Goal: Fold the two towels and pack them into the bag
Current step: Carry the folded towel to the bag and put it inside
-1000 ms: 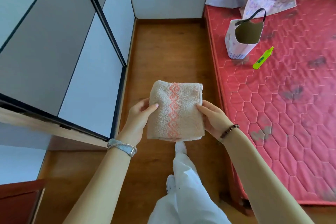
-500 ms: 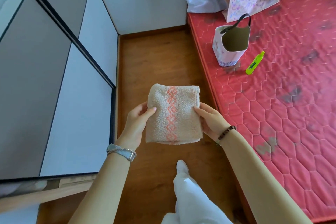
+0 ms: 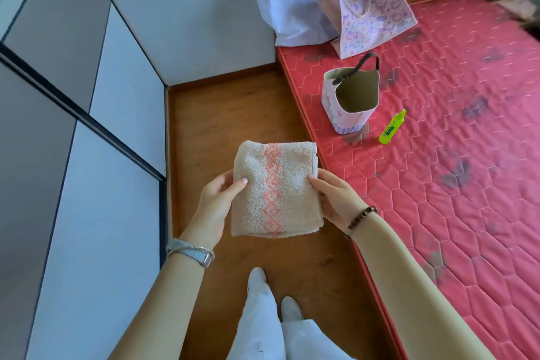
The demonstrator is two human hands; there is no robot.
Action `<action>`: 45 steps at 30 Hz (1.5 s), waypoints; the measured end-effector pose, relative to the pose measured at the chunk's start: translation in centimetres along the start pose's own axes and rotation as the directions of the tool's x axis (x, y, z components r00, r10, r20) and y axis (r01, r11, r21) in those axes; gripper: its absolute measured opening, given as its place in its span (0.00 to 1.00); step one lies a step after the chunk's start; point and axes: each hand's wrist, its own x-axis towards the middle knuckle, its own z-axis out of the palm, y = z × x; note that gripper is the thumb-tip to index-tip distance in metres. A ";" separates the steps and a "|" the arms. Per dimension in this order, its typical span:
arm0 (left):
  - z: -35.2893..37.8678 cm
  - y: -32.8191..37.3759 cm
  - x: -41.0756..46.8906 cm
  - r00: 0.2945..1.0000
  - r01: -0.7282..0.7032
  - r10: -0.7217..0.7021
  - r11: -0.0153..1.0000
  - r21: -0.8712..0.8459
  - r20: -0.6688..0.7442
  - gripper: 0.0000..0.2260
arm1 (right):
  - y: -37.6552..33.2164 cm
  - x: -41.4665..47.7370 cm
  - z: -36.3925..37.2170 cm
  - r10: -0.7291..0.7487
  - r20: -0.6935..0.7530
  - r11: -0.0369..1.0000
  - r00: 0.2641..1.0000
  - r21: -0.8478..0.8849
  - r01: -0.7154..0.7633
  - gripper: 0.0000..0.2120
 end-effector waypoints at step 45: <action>13.5 16.5 38.8 0.914 0.088 -0.196 0.950 0.299 0.354 0.18 | -17.7 28.3 -6.0 -0.007 -0.439 0.953 0.898 0.268 0.138 0.16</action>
